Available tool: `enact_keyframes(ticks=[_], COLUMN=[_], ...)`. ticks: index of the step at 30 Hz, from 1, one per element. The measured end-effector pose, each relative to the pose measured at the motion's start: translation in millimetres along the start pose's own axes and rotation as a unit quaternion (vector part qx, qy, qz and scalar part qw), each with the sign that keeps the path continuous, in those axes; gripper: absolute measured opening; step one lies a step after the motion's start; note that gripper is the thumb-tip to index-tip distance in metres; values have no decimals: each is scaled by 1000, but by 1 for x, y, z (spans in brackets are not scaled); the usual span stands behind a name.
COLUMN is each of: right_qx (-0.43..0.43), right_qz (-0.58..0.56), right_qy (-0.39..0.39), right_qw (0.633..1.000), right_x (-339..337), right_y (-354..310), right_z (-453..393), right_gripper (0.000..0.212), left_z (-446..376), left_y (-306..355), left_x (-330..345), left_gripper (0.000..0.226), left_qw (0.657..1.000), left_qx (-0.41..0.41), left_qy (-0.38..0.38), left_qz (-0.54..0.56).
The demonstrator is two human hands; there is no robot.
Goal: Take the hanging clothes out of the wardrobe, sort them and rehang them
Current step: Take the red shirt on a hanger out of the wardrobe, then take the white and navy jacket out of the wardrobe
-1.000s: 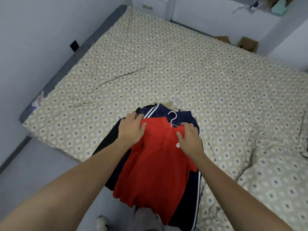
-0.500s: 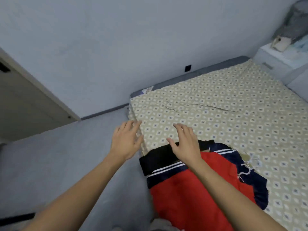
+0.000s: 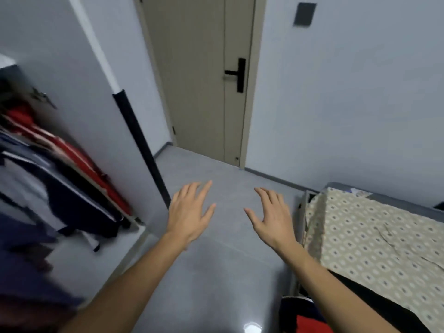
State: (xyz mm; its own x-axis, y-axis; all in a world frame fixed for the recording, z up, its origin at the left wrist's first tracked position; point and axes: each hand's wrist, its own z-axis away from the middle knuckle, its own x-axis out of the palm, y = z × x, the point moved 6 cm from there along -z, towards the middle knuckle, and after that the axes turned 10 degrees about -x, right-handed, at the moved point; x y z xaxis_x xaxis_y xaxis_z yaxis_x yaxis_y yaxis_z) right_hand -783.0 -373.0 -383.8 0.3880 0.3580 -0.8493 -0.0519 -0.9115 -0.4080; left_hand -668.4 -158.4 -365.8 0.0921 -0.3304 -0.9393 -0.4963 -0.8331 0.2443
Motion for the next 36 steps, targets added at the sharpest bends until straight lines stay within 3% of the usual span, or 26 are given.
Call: enact_keyframes(ticks=[10, 16, 26, 36], right_qx=[-214, -316, -383, -441], right_qz=[-69, -88, -167, -185], right_qy=[-76, -119, -148, -142], right_qw=[971, 937, 896, 867], right_x=[119, 195, 303, 366], right_y=[-241, -341, -463, -537], right_z=[-95, -139, -264, -349], right_gripper=[65, 58, 58, 55], left_z=[68, 97, 58, 7], left_y=[-236, -347, -494, -572], left_x=[-106, -135, -156, -155], left_gripper=[66, 67, 67, 76], left_qw=[973, 940, 899, 876], left_qx=[-213, -317, -415, -464], left_qy=[77, 87, 105, 107], left_qz=[-48, -88, -94, -77])
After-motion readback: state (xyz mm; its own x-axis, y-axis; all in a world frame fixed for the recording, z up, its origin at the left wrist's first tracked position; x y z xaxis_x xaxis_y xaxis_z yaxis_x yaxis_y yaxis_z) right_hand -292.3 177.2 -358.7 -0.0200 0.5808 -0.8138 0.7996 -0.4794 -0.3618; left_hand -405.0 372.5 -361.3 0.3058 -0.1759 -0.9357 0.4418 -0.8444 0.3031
